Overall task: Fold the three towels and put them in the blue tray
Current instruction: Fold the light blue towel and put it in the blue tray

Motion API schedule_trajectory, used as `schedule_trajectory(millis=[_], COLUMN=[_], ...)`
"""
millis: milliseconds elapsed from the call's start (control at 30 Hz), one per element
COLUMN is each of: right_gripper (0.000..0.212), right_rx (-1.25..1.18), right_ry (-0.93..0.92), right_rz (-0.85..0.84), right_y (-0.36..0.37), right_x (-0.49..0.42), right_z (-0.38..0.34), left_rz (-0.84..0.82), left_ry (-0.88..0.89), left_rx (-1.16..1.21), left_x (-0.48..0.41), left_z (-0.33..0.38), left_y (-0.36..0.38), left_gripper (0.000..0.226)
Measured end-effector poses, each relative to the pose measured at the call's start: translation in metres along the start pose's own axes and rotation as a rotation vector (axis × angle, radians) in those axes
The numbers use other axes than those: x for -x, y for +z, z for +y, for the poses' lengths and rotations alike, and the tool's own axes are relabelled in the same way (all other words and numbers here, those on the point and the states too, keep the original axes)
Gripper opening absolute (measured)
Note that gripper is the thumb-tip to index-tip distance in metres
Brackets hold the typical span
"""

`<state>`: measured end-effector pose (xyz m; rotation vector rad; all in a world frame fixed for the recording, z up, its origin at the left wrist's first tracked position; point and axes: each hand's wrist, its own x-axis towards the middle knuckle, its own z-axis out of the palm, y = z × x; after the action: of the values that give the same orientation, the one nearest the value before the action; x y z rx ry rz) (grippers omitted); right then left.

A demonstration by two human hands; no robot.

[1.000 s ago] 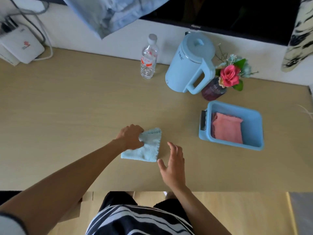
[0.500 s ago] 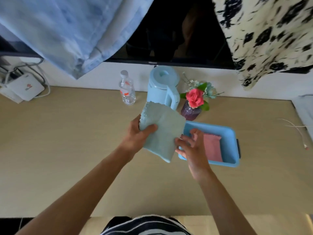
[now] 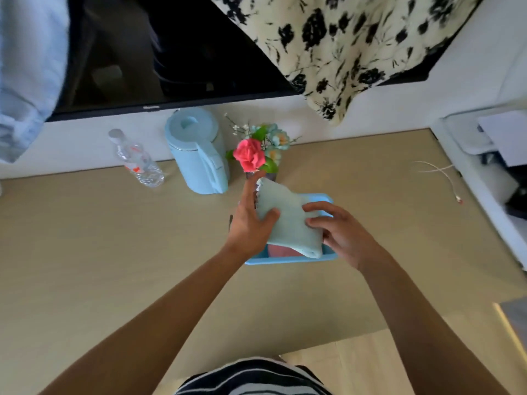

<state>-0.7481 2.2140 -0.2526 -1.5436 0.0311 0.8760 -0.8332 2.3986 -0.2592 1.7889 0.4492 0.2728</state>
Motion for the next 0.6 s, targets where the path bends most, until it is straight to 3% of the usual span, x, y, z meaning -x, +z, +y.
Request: schedule_trajectory(millis=[67, 233, 400, 500, 600], right_gripper=[0.028, 0.038, 0.057, 0.063, 0.053], right_rx=[-0.028, 0.247, 0.871, 1.086, 1.236], right_ry=[0.064, 0.031, -0.084, -0.083, -0.036], right_rz=[-0.061, -0.031, 0.103, 0.072, 0.035], right_y=[-0.013, -0.026, -0.018, -0.01, -0.006], right_x=[-0.005, -0.017, -0.039, -0.049, -0.054], right_z=[0.002, 0.003, 0.011, 0.022, 0.032], left_rz=[-0.024, -0.087, -0.206, -0.292, -0.367], left_ry=[-0.022, -0.127, -0.217, -0.254, -0.294], left_rx=[-0.035, -0.15, -0.401, -0.524, -0.607], left_x=[-0.004, -0.008, -0.011, -0.016, -0.022], left_z=[-0.006, -0.03, -0.052, -0.062, -0.069], left_y=[0.01, 0.021, 0.03, 0.04, 0.046], left_gripper=[0.064, 0.044, 0.063, 0.072, 0.079])
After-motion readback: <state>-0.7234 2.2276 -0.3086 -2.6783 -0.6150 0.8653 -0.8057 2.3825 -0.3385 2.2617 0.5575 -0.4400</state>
